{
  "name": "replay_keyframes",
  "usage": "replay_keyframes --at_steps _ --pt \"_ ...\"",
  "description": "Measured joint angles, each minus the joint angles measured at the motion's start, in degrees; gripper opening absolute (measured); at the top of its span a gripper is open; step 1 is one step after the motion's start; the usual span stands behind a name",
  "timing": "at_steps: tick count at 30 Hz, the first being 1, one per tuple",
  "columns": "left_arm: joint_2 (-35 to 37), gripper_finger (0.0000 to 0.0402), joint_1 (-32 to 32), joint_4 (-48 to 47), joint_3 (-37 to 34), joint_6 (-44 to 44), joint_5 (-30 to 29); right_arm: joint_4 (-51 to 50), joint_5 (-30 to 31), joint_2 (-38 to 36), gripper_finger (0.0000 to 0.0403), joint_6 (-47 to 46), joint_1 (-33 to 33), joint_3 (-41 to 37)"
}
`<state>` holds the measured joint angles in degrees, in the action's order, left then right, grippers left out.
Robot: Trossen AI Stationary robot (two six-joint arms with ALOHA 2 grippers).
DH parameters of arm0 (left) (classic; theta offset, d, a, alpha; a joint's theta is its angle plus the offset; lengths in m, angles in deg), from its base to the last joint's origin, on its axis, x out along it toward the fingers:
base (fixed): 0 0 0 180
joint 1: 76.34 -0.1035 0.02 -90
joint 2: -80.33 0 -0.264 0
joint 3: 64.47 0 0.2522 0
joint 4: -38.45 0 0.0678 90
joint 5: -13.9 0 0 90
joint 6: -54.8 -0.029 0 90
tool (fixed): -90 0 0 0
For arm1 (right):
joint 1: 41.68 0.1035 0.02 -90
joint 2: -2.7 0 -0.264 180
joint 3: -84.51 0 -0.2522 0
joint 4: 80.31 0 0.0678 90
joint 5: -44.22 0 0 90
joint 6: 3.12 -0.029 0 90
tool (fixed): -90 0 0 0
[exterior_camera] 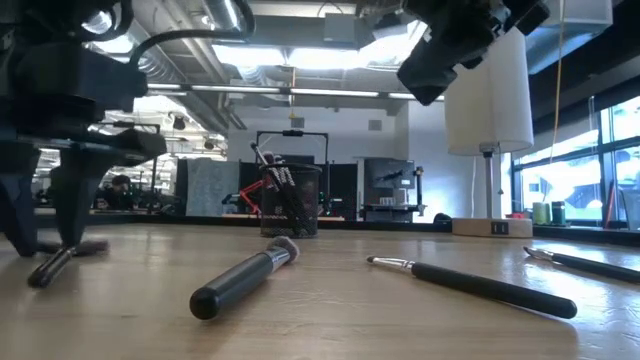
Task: Put items in baskets/containers
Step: Put the black highlighter brush into the black pen holder
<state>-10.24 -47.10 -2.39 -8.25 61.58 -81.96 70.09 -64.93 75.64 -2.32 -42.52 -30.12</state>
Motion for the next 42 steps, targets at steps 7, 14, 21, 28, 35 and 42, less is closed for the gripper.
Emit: replay_keyframes --at_steps 7,14,21,28,35,42 --pt "-1.01 0.0047 -0.38 -0.54 0.03 -5.19 1.34 -0.28 3.33 -0.23 0.0098 -2.37 -0.37 -0.1" --pt "4.99 0.0005 -0.88 -4.73 3.26 -13.92 -15.61 -4.36 20.62 -0.56 0.0099 -2.34 -0.37 -0.1" --pt "9.69 0.0003 -2.37 -8.79 9.26 -34.92 -45.25 -11.54 33.7 -0.56 0.0099 -6.92 -0.37 -0.1" --pt "10.38 0.0003 -12.17 -1.23 10.95 -58.32 -58.78 -14.27 37.66 -0.54 0.0085 -9.97 0.88 -1.98" --pt "10.39 0.0003 -22.66 4.64 10.95 -66.36 -56.14 -14.02 37.63 -0.52 0.0058 -13.32 1.81 -6.6" --pt "10.39 0.0003 -28.24 6.89 10.95 -68.21 -51.11 -14.86 35.0 -0.49 0.0049 -13.38 1.84 -8.86"
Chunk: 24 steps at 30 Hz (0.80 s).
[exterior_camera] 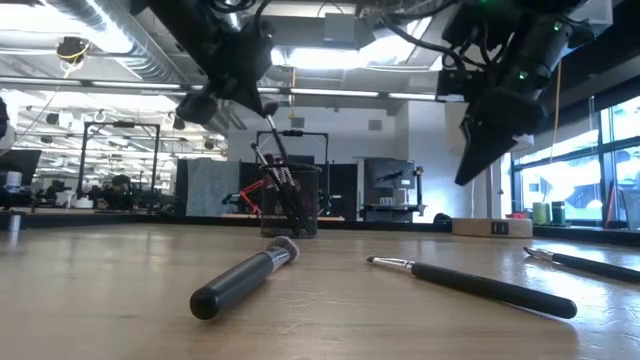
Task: Put items in baskets/containers
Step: Put the black highlighter brush into the black pen holder
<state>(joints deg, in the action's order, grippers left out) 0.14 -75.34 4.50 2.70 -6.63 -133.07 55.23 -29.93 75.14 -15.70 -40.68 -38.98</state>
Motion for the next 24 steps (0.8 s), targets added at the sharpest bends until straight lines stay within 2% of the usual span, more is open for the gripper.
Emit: replay_keyframes --at_steps 7,10,16,19,24 --pt "0.0 0.0003 -0.88 3.41 0.0 -4.1 -2.02 0.57 -3.73 0.0 0.0049 -2.52 0.01 0.13" --pt "0.02 0.0003 -0.88 3.79 0.0 -4.71 -0.51 0.55 -5.88 0.0 0.0049 -4.73 0.01 0.16" --pt "0.03 0.0004 -0.88 3.65 0.0 0.06 2.66 0.61 -11.09 0.0 0.0049 -9.1 -0.01 0.19" --pt "0.04 0.0007 -0.88 3.19 0.0 2.99 5.71 1.91 -11.74 0.01 0.0049 -9.64 -0.03 0.63" --pt "0.04 0.0038 -0.83 -0.25 0.0 4.52 7.36 1.9 -14.81 0.04 0.0049 -9.17 -1.51 4.56"
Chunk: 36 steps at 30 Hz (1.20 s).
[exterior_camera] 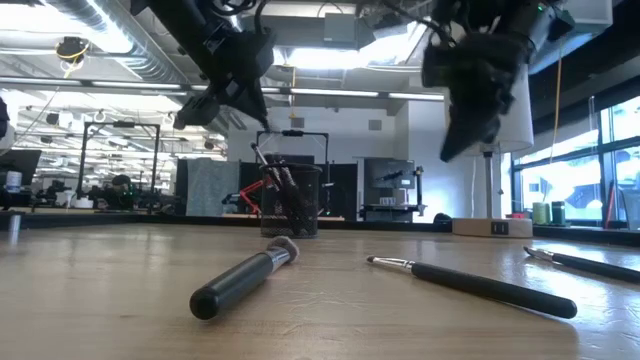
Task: Put items in baskets/containers
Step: Put the black highlighter brush into the black pen holder, then put the black eyeshadow brush into the black pen holder
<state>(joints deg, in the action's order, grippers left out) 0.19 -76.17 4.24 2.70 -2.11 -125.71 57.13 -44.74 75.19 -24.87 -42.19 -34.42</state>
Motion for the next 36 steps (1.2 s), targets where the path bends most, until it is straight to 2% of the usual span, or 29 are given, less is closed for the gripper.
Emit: replay_keyframes --at_steps 3,8,14,21,24,30,33,36 --pt "0.0 0.0062 -0.07 -1.2 0.0 2.73 -0.49 0.47 1.78 0.0 0.0049 -1.33 -0.03 2.71" --pt "0.0 0.0096 -0.05 -0.94 0.0 9.58 -1.19 0.09 4.63 0.0 0.0049 -9.16 -0.97 5.12" --pt "0.02 0.0115 1.7 -0.92 0.0 27.76 -1.67 -9.26 1.59 0.0 0.0049 -18.19 -1.14 5.4" --pt "0.02 0.0116 5.9 -1.45 0.0 48.05 2.85 -24.18 3.91 0.0 0.0049 -29.79 2.82 5.4" --pt "0.02 0.0116 7.41 -1.14 -0.21 51.98 5.0 -25.85 6.32 0.0 0.0049 -34.78 5.36 5.4" --pt "0.04 0.0116 10.11 3.37 -4.67 57.24 5.64 -30.64 4.35 0.0 0.0049 -46.57 11.19 5.4" --pt "0.03 0.0116 10.93 5.27 -7.72 59.17 5.88 -27.85 6.51 0.0 0.0055 -51.07 13.34 5.38" --pt "0.02 0.0116 11.63 5.76 -9.59 60.64 5.05 -21.09 8.22 0.42 0.0082 -52.42 13.85 4.29"
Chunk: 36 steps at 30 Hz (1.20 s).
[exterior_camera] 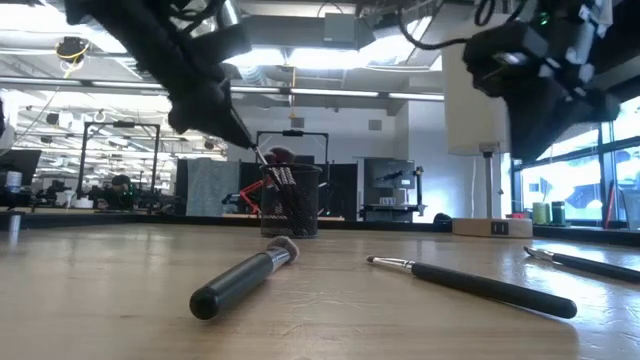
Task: Put items in baskets/containers
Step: Put the black eyeshadow brush into the black pen holder
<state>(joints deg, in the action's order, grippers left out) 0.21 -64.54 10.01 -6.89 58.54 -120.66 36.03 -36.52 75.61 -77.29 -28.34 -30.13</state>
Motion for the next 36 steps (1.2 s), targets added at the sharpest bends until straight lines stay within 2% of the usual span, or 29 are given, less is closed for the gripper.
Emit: replay_keyframes --at_steps 3,6,11,17,26,34,36 --pt "0.0 0.0116 0.52 -0.01 -0.95 2.19 -0.59 5.98 -1.26 1.89 0.012 -1.31 0.0 -1.8" --pt "0.0 0.0116 1.01 0.32 -1.25 3.52 -0.74 7.71 -3.23 5.36 0.0144 -4.23 0.04 -3.04" --pt "0.0 0.0116 2.14 0.38 -1.23 4.69 -0.74 10.1 -4.16 11.82 0.0148 -4.87 0.02 -3.19" --pt "0.0 0.0116 4.0 0.29 -1.23 5.59 -0.76 12.27 -6.36 15.69 0.0146 -4.5 0.04 -3.19" --pt "0.0 0.0116 5.18 0.15 -1.23 6.93 -0.76 12.85 -7.22 19.75 0.0084 -1.62 0.17 -3.06" --pt "0.0 0.0116 5.16 -0.03 -1.23 7.77 -0.76 13.22 -7.07 19.69 0.0012 1.53 0.17 -3.07" --pt "0.0 0.0116 5.16 -0.03 -1.23 7.77 -0.76 13.77 -5.88 19.22 0.0007 2.91 0.2 -2.95"
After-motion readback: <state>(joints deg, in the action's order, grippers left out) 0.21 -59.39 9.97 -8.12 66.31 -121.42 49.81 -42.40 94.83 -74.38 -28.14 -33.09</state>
